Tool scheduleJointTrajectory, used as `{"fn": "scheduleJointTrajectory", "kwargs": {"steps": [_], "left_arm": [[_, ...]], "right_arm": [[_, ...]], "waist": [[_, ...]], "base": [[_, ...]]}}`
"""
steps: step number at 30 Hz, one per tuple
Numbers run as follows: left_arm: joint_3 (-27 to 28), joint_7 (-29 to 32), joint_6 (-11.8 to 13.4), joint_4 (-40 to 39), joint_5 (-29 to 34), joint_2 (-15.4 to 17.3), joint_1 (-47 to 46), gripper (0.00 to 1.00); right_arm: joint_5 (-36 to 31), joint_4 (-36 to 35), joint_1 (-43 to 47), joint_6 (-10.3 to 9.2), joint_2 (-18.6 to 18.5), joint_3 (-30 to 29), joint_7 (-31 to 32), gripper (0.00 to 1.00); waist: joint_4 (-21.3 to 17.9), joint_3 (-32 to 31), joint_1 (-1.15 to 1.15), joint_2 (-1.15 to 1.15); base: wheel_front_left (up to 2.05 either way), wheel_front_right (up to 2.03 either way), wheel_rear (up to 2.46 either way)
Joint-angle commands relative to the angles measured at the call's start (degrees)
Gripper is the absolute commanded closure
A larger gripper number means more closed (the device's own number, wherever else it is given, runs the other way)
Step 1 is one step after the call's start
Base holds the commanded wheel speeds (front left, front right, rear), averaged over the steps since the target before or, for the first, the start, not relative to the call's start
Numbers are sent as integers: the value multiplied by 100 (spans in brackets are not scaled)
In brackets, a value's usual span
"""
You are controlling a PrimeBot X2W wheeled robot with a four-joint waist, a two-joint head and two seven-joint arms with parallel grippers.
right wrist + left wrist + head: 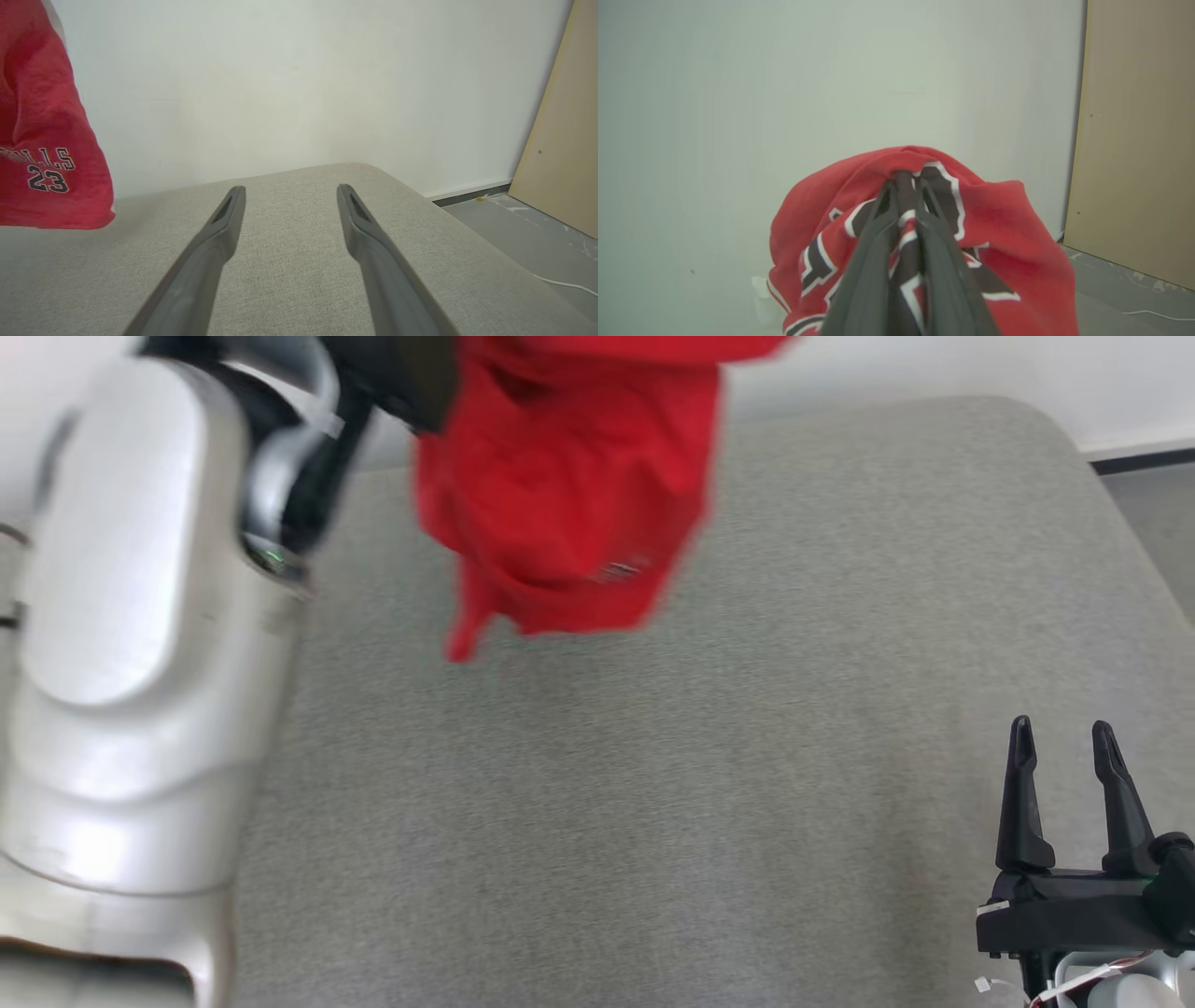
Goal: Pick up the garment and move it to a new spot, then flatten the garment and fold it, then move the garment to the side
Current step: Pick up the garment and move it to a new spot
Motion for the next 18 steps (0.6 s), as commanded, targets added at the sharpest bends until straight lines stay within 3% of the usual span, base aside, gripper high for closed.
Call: {"fn": "scheduleJointTrajectory", "kwargs": {"steps": [1, 7, 18], "left_arm": [[-26, 7, 7, -39, -33, -38, 167, 100], [-242, -152, 98, -127, -175, -236, 961, 100], [-492, -777, 361, 440, -286, -234, 3296, 100]], "right_arm": [[51, -1, 34, -12, -6, 11, -4, 0], [83, -16, 60, -12, -6, 42, -4, 0], [-7, 20, 38, -12, -8, 290, -4, 0]], "waist": [[-182, -44, 1, 0], [-305, -34, 1, 0], [-309, -24, 1, 0]], "base": [[0, 0, 0], [0, 0, 0], [0, 0, 0]]}}
